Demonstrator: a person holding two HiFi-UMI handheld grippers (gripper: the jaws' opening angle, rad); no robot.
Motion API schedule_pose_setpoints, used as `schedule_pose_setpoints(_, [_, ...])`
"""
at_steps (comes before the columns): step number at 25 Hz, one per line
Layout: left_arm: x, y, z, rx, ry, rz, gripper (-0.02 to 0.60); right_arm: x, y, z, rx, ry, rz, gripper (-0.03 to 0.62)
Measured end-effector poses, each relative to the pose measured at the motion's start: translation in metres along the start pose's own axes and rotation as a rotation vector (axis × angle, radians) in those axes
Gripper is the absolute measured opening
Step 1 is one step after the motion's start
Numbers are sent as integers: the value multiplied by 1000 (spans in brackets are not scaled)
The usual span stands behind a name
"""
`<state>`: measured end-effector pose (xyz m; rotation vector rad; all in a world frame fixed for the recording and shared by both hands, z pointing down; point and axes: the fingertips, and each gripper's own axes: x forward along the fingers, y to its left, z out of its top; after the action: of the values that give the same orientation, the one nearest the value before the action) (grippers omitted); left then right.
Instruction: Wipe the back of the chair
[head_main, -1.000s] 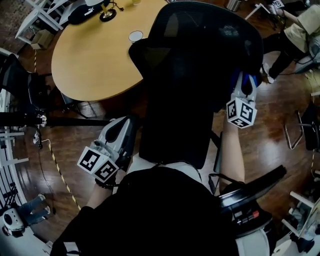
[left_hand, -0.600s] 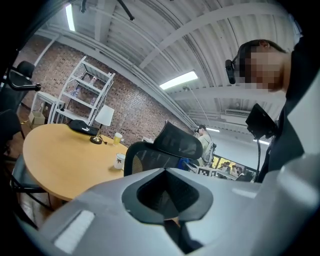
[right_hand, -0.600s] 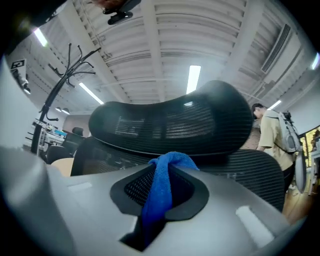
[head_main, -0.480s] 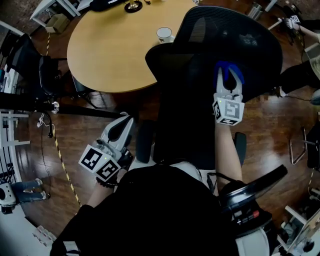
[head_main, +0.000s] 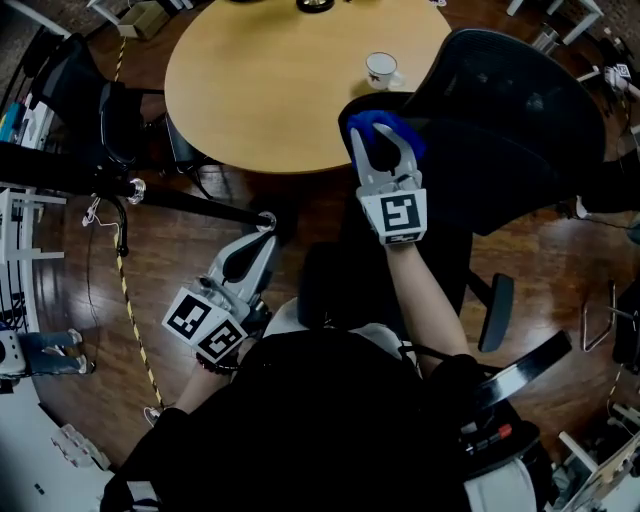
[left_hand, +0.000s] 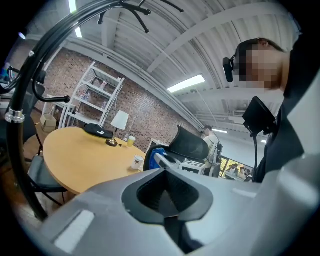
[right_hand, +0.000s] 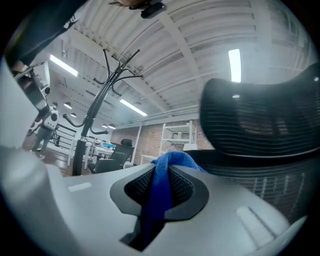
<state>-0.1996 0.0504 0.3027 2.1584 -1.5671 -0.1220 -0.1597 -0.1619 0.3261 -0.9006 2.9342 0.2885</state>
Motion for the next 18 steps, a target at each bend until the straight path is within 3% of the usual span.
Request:
schedule_pose_setpoints(5, [-7,10,6,21,-2,-9,6,32,37,-2,64,82,85,48])
schedule_pose_setpoints(10, [-4,8,1,23,-7,-68,6,-19,33,27,109,-34,126,48])
schedule_pose_setpoints(14, [21,-39,-1,104,30,-166,6,-133,-44,48,139,-23,-55,48])
schedule_pose_setpoints(18, [58,-86,-2,73,29,-245,6,-261,-167,13,113,92,-370,48])
